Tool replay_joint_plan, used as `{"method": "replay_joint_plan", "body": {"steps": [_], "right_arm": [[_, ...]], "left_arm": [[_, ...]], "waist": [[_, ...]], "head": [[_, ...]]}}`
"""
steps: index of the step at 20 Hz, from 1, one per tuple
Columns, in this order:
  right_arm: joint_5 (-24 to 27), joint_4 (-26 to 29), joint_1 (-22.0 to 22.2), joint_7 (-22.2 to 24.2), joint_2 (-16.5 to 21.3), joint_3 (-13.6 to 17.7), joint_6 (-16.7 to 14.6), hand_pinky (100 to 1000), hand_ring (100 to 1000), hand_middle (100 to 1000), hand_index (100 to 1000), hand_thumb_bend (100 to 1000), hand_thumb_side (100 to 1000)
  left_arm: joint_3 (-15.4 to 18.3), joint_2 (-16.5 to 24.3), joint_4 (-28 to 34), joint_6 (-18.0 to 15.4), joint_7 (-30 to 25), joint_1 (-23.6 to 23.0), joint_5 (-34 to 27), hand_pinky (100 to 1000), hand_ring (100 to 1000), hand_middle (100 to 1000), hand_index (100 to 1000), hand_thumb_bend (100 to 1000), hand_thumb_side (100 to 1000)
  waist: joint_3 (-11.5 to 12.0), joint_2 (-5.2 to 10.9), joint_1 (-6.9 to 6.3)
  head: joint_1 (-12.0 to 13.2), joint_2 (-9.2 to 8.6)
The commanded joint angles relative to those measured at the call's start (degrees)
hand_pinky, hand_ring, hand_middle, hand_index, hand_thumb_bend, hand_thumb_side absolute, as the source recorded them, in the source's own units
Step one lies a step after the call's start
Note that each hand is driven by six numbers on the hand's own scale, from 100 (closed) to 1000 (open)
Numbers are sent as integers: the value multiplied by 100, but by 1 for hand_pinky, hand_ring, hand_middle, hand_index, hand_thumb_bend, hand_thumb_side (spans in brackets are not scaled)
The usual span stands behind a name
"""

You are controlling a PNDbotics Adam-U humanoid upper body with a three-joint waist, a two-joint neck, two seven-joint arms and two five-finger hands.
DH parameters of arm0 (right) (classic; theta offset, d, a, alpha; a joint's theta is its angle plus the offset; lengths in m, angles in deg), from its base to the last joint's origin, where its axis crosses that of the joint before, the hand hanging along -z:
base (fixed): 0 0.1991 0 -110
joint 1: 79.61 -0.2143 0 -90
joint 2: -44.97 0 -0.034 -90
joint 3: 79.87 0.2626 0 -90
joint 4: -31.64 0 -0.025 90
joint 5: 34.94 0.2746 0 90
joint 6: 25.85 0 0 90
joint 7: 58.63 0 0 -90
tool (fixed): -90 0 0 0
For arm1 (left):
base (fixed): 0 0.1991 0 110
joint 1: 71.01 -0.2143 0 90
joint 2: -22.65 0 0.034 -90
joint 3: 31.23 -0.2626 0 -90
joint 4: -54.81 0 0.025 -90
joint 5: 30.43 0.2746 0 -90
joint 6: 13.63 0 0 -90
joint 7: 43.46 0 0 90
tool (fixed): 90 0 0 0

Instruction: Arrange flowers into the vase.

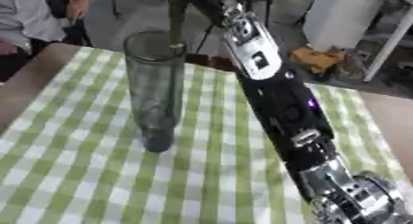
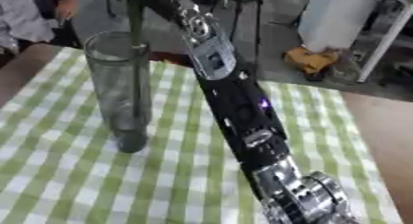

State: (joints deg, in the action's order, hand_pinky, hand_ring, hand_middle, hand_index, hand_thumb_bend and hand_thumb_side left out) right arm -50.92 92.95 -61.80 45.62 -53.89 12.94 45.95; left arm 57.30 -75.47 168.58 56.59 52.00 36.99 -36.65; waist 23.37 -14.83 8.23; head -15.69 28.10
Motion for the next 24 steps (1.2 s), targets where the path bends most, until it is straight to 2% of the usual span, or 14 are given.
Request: {"method": "replay_joint_plan", "body": {"steps": [1,7,11,18,24], "right_arm": [[-55,113,-214,-97,12,26,-50,667,625,508,396,100,900],[-426,-52,-181,-182,43,-47,-395,669,637,519,406,100,927],[-738,-161,-159,-134,121,-103,-671,690,673,556,473,157,974],[-1200,-226,-126,259,204,-125,-918,736,727,618,597,278,1000],[-1421,-254,-81,573,278,-126,-1088,759,753,656,658,320,1000]], "left_arm": [[33,15,82,3,-2,61,2,508,834,943,955,100,812],[35,12,82,6,0,62,2,509,835,943,955,100,814],[39,16,82,10,4,56,8,509,835,943,954,100,814],[43,18,82,20,6,51,20,508,835,944,954,100,814],[47,20,82,29,13,46,32,508,835,944,954,100,813]], "waist": [[15,88,-49],[21,91,-9],[20,90,3],[12,84,-3],[7,77,-5]], "head": [[-9,-75],[5,-79],[23,-76],[38,-71],[54,-71]]}}
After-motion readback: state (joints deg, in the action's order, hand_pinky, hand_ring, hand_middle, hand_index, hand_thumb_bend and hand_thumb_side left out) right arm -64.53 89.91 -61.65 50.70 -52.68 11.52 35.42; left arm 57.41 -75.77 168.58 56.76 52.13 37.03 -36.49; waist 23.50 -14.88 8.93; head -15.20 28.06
